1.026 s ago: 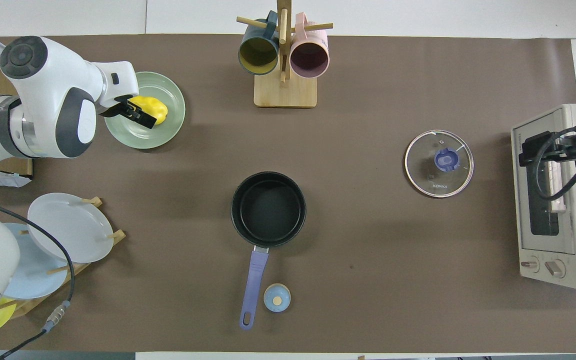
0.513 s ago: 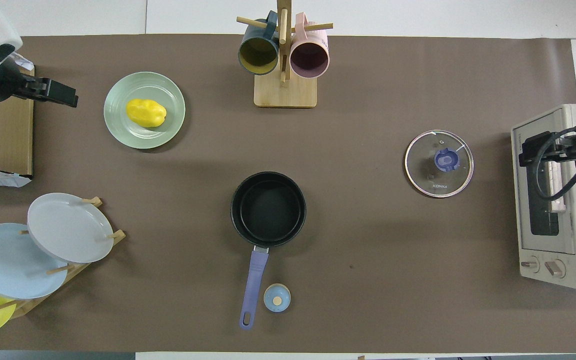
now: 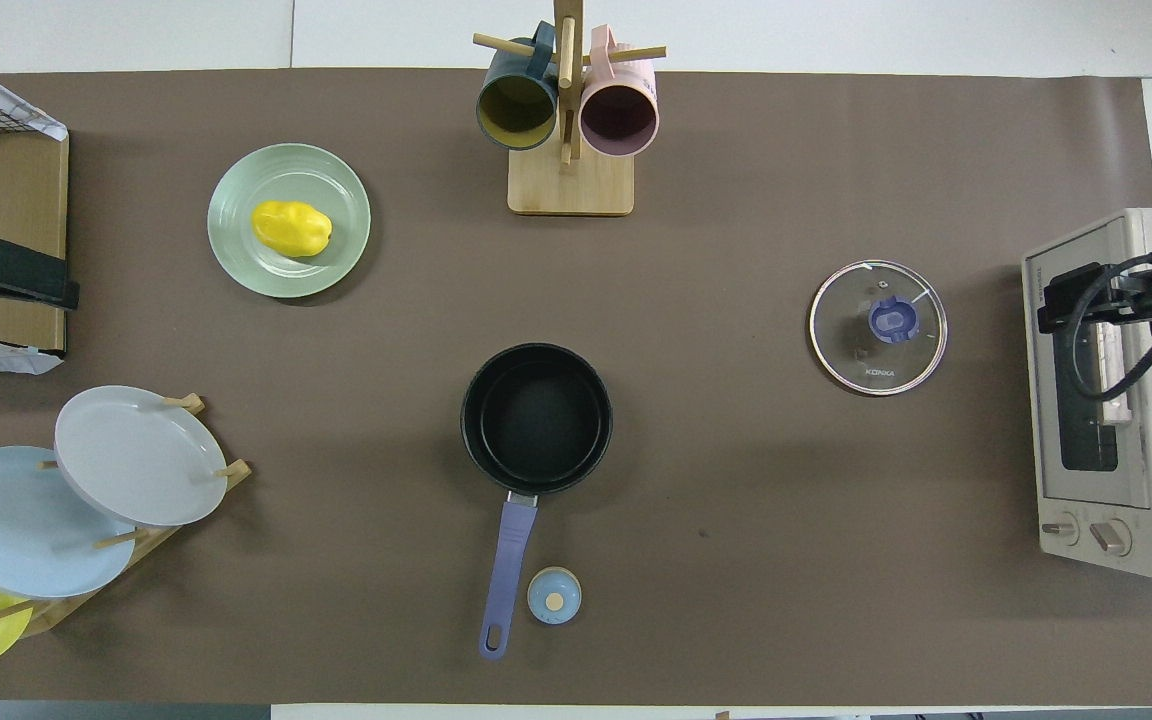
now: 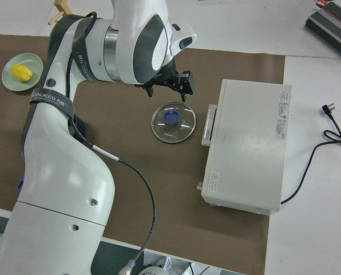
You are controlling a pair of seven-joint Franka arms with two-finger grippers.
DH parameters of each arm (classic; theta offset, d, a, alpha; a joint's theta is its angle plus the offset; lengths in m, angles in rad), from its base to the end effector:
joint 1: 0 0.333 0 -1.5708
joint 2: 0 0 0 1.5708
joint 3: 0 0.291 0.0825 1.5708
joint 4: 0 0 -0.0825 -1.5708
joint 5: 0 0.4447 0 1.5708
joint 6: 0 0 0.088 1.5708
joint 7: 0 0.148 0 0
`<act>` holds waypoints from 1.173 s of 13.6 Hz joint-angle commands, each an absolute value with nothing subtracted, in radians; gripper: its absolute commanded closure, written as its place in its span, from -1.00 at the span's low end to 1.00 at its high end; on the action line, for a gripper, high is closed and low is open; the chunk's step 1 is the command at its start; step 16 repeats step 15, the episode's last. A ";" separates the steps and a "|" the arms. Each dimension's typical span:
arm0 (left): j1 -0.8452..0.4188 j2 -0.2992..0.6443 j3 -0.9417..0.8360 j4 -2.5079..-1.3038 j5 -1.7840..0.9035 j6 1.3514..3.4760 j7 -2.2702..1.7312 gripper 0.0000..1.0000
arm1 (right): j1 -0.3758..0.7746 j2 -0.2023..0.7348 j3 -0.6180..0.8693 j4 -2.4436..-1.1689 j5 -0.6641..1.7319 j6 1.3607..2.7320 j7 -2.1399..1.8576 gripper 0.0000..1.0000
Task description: Transfer potato from pot to plate
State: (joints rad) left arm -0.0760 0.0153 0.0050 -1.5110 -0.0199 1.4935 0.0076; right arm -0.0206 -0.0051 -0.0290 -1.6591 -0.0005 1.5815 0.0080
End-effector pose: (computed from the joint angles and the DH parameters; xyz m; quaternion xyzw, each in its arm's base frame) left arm 0.6089 -0.0464 0.5741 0.9990 -0.0399 -0.0167 0.0094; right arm 0.6073 -0.0302 0.5157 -0.9989 0.0288 0.0362 0.0006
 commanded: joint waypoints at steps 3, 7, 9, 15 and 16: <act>-0.095 -0.071 -0.001 -1.651 -0.014 1.489 -0.041 -1.00 | -0.035 -0.014 -0.020 -1.671 0.014 1.585 0.015 -1.00; -0.107 -0.058 -0.009 -1.606 -0.035 1.505 -0.069 -1.00 | -0.035 -0.015 -0.020 -1.671 0.014 1.585 0.015 -1.00; -0.109 -0.058 -0.009 -1.605 -0.034 1.502 -0.067 -1.00 | -0.035 -0.015 -0.020 -1.671 0.014 1.585 0.015 -1.00; -0.109 -0.058 -0.011 -1.605 -0.034 1.496 -0.066 -1.00 | -0.035 -0.015 -0.020 -1.671 0.014 1.583 0.015 -1.00; -0.109 -0.058 -0.011 -1.605 -0.034 1.496 -0.066 -1.00 | -0.035 -0.015 -0.020 -1.671 0.014 1.583 0.015 -1.00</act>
